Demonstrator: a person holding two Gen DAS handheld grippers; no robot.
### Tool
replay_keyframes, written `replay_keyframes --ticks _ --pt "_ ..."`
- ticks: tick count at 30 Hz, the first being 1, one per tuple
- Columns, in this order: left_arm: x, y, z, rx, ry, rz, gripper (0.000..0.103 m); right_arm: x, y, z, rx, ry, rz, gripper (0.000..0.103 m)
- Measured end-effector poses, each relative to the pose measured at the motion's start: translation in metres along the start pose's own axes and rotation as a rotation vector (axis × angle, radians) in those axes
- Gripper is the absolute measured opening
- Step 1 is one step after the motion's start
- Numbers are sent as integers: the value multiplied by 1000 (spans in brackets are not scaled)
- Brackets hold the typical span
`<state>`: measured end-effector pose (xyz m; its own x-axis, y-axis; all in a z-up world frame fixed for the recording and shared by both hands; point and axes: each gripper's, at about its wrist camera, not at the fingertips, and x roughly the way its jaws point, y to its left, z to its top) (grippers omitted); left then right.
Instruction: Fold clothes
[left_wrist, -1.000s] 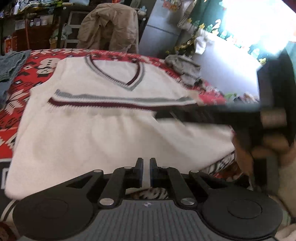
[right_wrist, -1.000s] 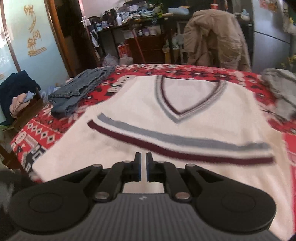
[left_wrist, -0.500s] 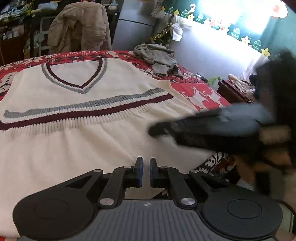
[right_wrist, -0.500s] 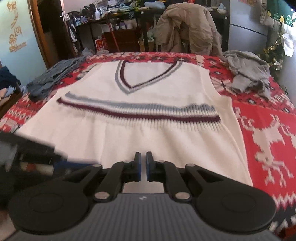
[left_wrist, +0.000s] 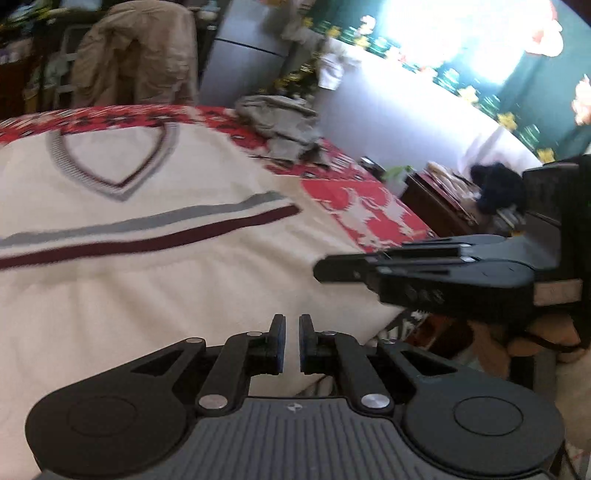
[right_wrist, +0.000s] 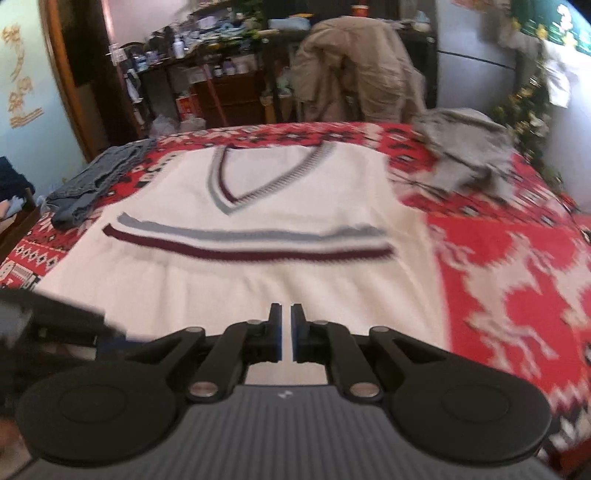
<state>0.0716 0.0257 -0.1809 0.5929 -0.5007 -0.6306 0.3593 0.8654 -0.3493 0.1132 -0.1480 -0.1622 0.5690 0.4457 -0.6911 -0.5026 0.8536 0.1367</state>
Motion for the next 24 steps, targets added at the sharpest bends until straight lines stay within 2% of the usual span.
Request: replay_keyframes --ticks 4,8,13,18,21,24 --pt "28 -20 5 61 28 -38 5 -9 -19 -13 -17 33 -16 6" --pt "39 -29 0 97 39 -35 5 3 -23 -14 -44 60 4 6" --pt "37 -22 -1 50 51 -44 5 33 -17 5 -66 48 52 6" --pt "37 -27 -1 66 50 -26 5 62 -11 30 -71 40 84 6" --pt "36 -25 0 44 54 -32 5 62 -14 36 -56 44 91 6" --pt "37 -24 2 22 59 -39 5 44 -24 30 -41 27 68 6"
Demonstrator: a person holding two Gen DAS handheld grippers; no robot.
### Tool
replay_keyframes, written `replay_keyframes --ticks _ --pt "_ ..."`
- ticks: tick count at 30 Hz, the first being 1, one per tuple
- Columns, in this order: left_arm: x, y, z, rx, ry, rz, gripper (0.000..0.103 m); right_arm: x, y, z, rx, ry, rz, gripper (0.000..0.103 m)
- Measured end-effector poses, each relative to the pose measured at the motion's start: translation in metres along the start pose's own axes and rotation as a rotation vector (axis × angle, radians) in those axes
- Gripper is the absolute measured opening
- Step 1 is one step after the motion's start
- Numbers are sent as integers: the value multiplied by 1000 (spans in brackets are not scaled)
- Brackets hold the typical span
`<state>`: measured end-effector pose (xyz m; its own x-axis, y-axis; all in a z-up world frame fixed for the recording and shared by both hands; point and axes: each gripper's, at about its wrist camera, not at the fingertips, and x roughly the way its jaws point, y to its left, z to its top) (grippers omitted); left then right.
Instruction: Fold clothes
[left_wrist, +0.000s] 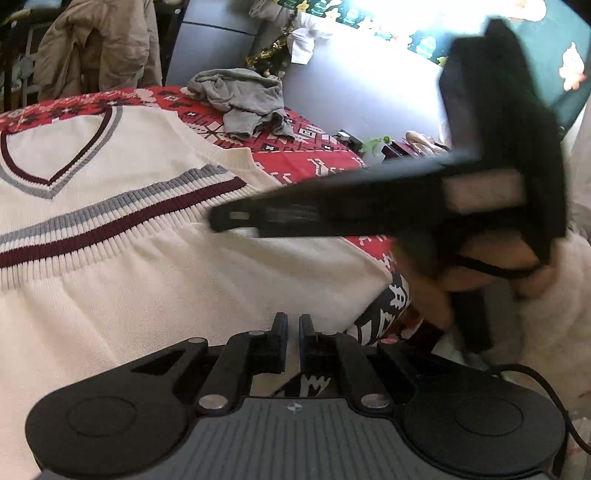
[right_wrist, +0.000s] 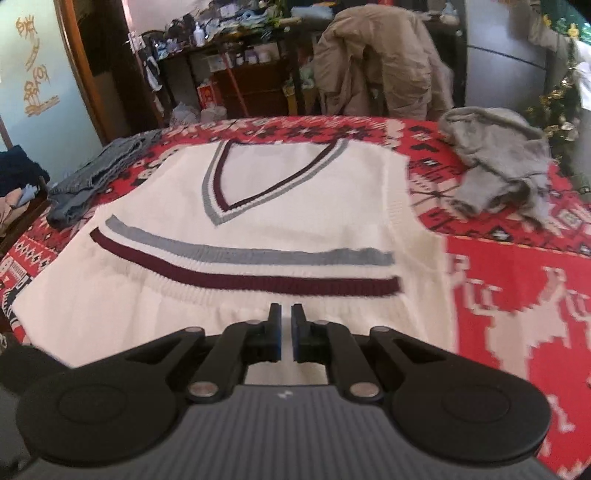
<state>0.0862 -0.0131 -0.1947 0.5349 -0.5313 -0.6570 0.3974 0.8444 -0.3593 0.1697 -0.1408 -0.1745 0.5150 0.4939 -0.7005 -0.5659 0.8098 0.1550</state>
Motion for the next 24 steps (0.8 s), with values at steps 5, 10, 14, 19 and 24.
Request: replay_keyframes --ticks 5,10,14,19,24 --pt "0 -2 0 13 2 -2 5 -38 -28 -26 59 13 -73 6" --pt "1 -3 0 21 3 2 5 -51 -36 -46 58 46 -97 8" --pt "1 -5 0 27 4 9 5 -30 -32 -31 41 18 -91 8" --pt "1 -6 0 25 5 16 5 5 -30 0 42 -3 -85 8" --pt "-9 -2 3 -13 -28 19 5 -5 -29 0 81 -20 -60 8"
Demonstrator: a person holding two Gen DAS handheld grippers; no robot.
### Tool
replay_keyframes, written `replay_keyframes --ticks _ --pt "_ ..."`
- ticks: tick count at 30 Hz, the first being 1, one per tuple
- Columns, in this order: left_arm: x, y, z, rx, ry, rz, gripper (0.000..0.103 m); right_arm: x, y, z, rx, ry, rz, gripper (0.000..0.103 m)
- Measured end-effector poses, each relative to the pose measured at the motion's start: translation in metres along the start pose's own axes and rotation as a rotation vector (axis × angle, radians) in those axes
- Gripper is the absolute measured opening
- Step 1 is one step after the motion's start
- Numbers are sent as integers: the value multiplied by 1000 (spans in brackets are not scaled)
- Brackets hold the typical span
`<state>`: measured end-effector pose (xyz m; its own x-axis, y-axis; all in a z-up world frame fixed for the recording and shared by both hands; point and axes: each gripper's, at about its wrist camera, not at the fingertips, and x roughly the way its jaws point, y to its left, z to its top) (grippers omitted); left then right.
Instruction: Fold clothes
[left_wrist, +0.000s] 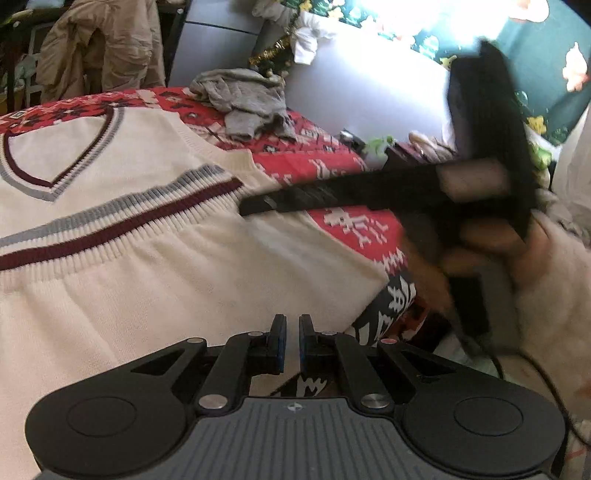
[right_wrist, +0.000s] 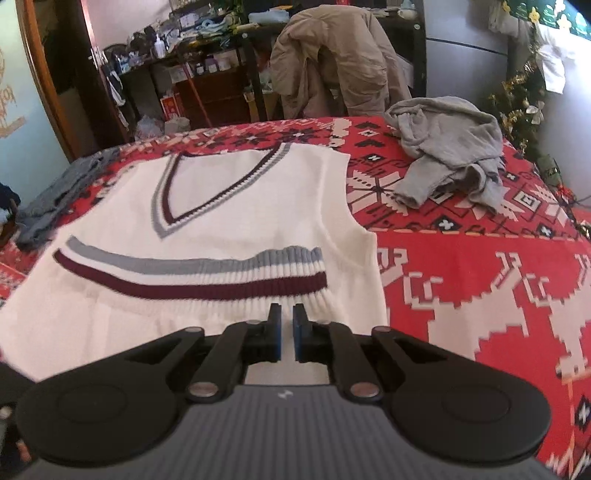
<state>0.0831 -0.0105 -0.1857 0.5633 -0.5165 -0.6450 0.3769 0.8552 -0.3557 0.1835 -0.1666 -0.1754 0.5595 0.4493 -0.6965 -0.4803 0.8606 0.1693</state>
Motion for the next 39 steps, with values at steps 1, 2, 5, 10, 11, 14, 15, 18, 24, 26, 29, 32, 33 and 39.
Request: replay_keyframes --ticks 1,2,5,10,11,14,15,18,24,26,29,32,33,39 --pt "-5 2 2 -10 -18 5 5 -8 2 -6 3 -3 14 8" --pt "-10 5 4 -20 -37 9 5 -14 4 -13 4 2 27 8" --pt "-22 18 9 -35 -67 61 5 -29 14 -36 -23 23 35 8" --pt "-27 53 7 -88 -50 181 5 -32 31 -48 -49 17 9 8" --pt "-29 58 6 -97 -51 196 5 -30 35 -45 -54 14 12 8" --pt "-38 71 3 -120 -62 233 5 -16 44 -32 -57 8 32 8" --pt "-42 75 2 -126 -70 242 5 -9 47 -27 -52 8 42 8" --pt "-53 82 1 -128 -85 265 5 4 54 -14 -59 9 39 8" --pt "-55 94 -7 -132 -65 270 5 -5 70 -18 -122 26 35 8" --pt "-52 97 -5 -133 -74 260 5 -5 74 -25 -155 44 13 8" --pt "-48 97 3 -117 -81 269 5 1 70 -23 -121 42 7 8" --pt "-51 98 11 -105 -96 280 6 5 70 -11 -100 25 -3 9" --pt "-54 101 12 -109 -103 280 6 6 70 -8 -106 17 -7 9" --pt "-67 133 10 -181 -109 319 6 12 45 5 -66 15 -45 9"
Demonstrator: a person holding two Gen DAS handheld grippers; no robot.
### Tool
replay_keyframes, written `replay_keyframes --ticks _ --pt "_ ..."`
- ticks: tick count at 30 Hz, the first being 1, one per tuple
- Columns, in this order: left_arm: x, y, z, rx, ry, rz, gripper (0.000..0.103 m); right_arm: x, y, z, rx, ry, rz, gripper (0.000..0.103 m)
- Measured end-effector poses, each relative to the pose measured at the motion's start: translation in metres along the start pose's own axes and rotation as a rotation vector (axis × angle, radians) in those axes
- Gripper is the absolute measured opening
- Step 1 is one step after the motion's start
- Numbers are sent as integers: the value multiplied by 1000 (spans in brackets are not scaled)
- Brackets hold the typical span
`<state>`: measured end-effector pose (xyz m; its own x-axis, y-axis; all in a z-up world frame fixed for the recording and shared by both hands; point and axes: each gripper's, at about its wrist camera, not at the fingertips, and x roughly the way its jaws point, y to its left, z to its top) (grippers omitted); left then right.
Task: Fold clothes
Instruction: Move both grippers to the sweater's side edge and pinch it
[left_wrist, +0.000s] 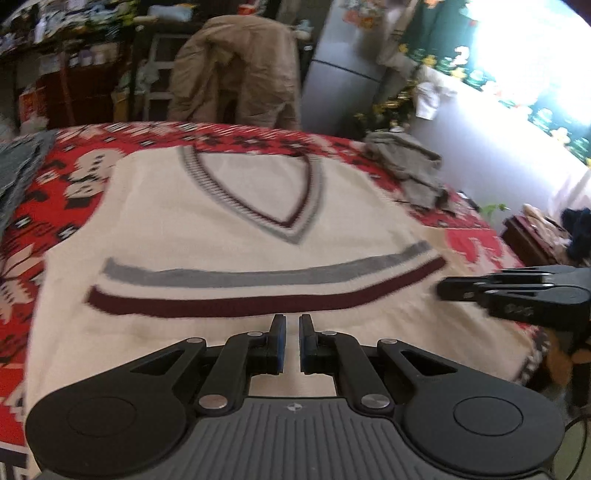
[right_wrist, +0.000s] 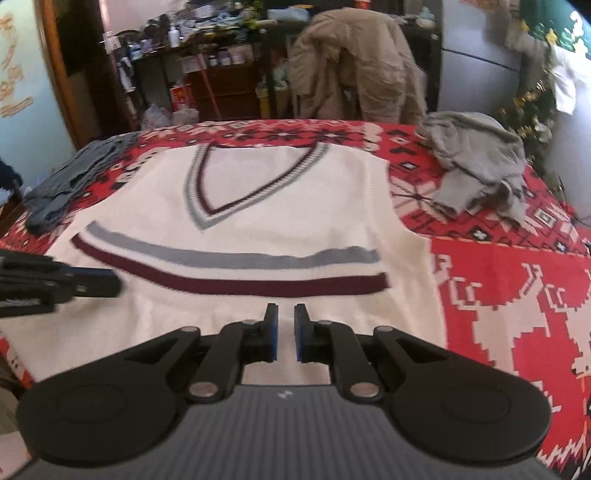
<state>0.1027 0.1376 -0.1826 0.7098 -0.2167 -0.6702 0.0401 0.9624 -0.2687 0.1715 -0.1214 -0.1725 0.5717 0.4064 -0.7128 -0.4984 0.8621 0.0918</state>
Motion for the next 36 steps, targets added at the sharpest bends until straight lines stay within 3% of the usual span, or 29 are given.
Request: replay_keyframes --ticks 6,14,16,18,19,27,30,36 --pt "-3 34 5 -71 1 23 5 12 -28 5 56 8 3 9" --pt "-9 77 51 -21 1 59 7 6 -57 38 40 -2 6 13" --pt "2 85 73 27 5 52 8 10 -65 56 23 3 20 16" --pt "15 91 97 93 12 53 18 19 -71 76 -25 2 26 18" --pt "25 91 110 143 19 63 18 26 -73 87 -63 2 27 19" --pt "96 103 177 415 72 50 29 106 -91 165 -179 32 81 24" --pt "113 114 187 449 95 47 30 136 -87 184 -248 36 92 34" --pt "133 133 196 415 151 15 30 184 -89 203 -316 104 148 32"
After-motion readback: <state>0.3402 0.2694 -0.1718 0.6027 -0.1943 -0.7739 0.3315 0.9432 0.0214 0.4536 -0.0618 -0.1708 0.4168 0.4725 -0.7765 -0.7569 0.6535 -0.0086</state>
